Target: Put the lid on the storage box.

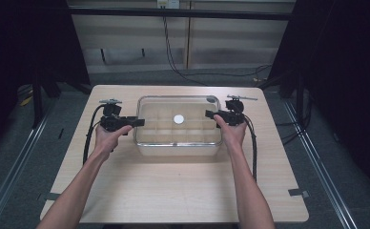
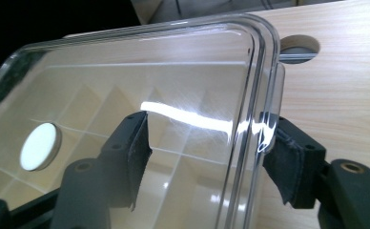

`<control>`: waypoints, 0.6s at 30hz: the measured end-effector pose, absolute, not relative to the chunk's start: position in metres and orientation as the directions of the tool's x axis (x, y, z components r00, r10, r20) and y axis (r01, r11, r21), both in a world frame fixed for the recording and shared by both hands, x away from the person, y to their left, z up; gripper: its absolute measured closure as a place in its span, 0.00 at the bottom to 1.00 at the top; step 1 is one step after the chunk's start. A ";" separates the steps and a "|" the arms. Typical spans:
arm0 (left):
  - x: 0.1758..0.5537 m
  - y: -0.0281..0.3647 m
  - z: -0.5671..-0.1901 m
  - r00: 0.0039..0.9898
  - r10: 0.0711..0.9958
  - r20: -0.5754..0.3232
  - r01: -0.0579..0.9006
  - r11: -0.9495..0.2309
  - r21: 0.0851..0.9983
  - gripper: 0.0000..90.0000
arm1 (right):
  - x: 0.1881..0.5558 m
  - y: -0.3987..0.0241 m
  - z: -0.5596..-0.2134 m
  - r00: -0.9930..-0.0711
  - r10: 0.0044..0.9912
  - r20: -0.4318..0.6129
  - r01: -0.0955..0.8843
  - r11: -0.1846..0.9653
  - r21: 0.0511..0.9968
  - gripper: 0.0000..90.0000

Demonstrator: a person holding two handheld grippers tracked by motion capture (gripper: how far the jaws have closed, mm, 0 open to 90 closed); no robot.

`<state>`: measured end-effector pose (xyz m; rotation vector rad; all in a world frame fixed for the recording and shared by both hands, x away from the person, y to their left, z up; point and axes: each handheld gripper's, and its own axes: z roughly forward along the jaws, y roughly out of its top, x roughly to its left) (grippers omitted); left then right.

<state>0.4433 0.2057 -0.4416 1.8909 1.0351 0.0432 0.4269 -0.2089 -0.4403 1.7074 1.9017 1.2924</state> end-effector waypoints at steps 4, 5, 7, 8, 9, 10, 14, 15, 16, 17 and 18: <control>0.443 0.207 -0.447 0.634 0.670 -0.385 0.648 -0.189 0.738 0.56 | 0.428 -0.208 -0.444 -0.245 0.916 0.319 0.674 -0.076 0.735 0.38; 0.442 0.207 -0.448 0.633 0.668 -0.392 0.652 -0.186 0.735 0.56 | 0.428 -0.208 -0.445 -0.238 0.916 0.324 0.678 -0.082 0.730 0.38; 0.442 0.207 -0.450 0.632 0.665 -0.399 0.658 -0.188 0.729 0.55 | 0.428 -0.208 -0.449 -0.234 0.912 0.337 0.683 -0.092 0.725 0.38; 0.442 0.207 -0.451 0.630 0.662 -0.406 0.662 -0.184 0.726 0.55 | 0.429 -0.209 -0.451 -0.235 0.911 0.339 0.687 -0.091 0.721 0.36; 0.442 0.207 -0.451 0.630 0.662 -0.406 0.662 -0.184 0.726 0.54 | 0.429 -0.209 -0.451 -0.235 0.911 0.339 0.687 -0.091 0.721 0.36; 0.442 0.207 -0.452 0.632 0.660 -0.407 0.663 -0.188 0.725 0.54 | 0.429 -0.209 -0.452 -0.239 0.909 0.341 0.693 -0.086 0.715 0.35; 0.440 0.206 -0.450 0.637 0.671 -0.379 0.649 -0.202 0.733 0.49 | 0.429 -0.208 -0.452 -0.243 0.904 0.351 0.701 -0.086 0.708 0.34; 0.439 0.206 -0.449 0.639 0.670 -0.378 0.648 -0.204 0.734 0.49 | 0.429 -0.208 -0.452 -0.244 0.904 0.350 0.702 -0.085 0.707 0.34; 0.437 0.207 -0.447 0.641 0.662 -0.389 0.649 -0.197 0.735 0.45 | 0.428 -0.208 -0.452 -0.251 0.904 0.346 0.700 -0.077 0.710 0.33; 0.436 0.208 -0.446 0.642 0.654 -0.400 0.647 -0.183 0.740 0.43 | 0.427 -0.209 -0.451 -0.253 0.904 0.346 0.700 -0.076 0.710 0.32; 0.436 0.208 -0.446 0.642 0.654 -0.400 0.647 -0.183 0.740 0.41 | 0.427 -0.209 -0.451 -0.253 0.904 0.346 0.700 -0.076 0.710 0.32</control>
